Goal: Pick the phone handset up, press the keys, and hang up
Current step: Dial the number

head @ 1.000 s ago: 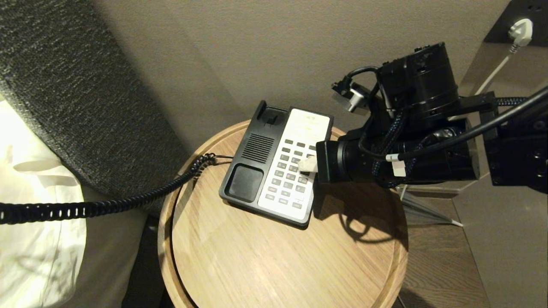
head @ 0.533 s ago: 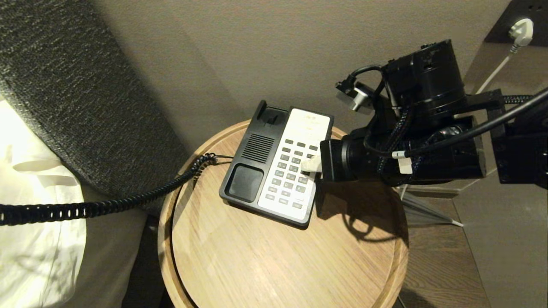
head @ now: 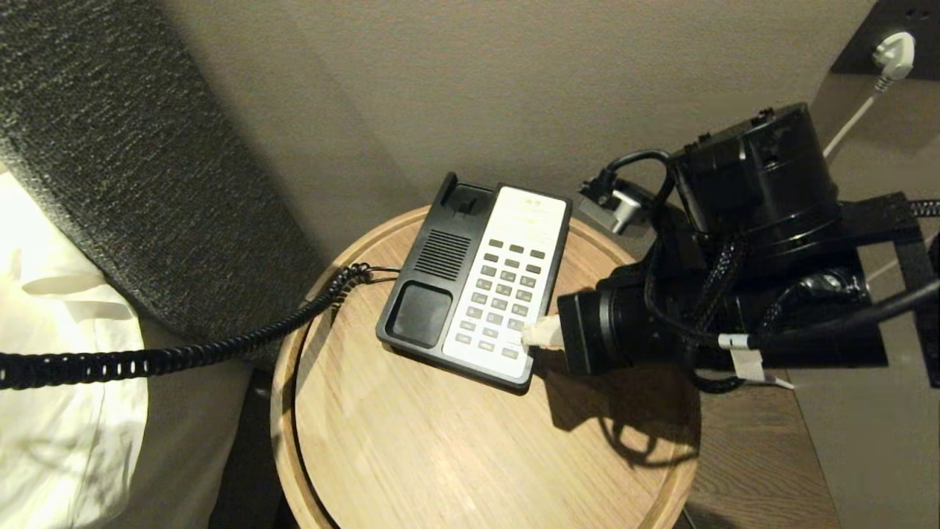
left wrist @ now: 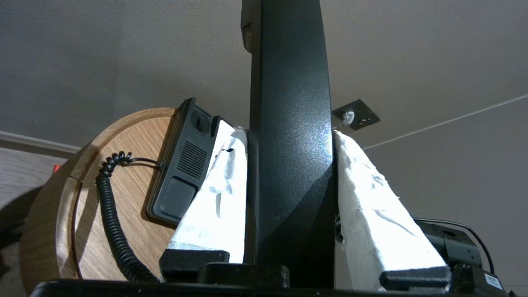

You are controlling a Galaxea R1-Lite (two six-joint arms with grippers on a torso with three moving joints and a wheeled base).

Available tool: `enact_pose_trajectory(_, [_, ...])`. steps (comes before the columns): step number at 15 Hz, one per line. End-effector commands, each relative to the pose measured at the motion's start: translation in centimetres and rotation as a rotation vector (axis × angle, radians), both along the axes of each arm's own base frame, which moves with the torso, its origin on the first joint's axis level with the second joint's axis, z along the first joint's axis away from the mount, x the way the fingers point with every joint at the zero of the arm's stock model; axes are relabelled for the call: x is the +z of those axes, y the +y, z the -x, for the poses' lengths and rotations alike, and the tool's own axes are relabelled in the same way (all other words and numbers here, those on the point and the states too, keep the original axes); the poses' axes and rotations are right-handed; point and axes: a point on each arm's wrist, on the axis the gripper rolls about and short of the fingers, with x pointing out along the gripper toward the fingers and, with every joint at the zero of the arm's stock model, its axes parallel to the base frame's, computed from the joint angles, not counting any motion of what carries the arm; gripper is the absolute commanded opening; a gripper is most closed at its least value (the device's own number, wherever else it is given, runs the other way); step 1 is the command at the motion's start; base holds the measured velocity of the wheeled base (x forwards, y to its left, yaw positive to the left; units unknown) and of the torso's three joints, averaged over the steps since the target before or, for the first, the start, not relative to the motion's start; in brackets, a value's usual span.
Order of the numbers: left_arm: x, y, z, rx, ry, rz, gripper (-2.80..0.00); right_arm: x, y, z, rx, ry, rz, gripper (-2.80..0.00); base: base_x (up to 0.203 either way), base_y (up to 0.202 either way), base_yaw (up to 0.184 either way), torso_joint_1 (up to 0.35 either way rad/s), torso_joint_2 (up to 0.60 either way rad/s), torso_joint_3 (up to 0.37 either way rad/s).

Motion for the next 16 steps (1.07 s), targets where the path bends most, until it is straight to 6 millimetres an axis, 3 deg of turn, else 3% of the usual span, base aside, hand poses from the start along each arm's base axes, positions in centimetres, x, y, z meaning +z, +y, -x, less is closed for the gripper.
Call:
enact_pose_trajectory(1, [0.0, 0.0, 0.0, 0.0, 0.003, 0.002, -2.8, -0.4, 0.3, 0.8, 0.025, 0.011, 0.008, -2.8, 0.0, 0.0, 0.0, 0.0, 0.0, 0.0])
enact_pose_trajectory(16, [0.1, 0.1, 0.1, -0.001, 0.001, 0.01, -2.8, -0.9, 1.5, -0.1, 0.028, 0.014, 0.011, -2.8, 0.0, 0.0, 0.0, 0.0, 0.0, 0.0])
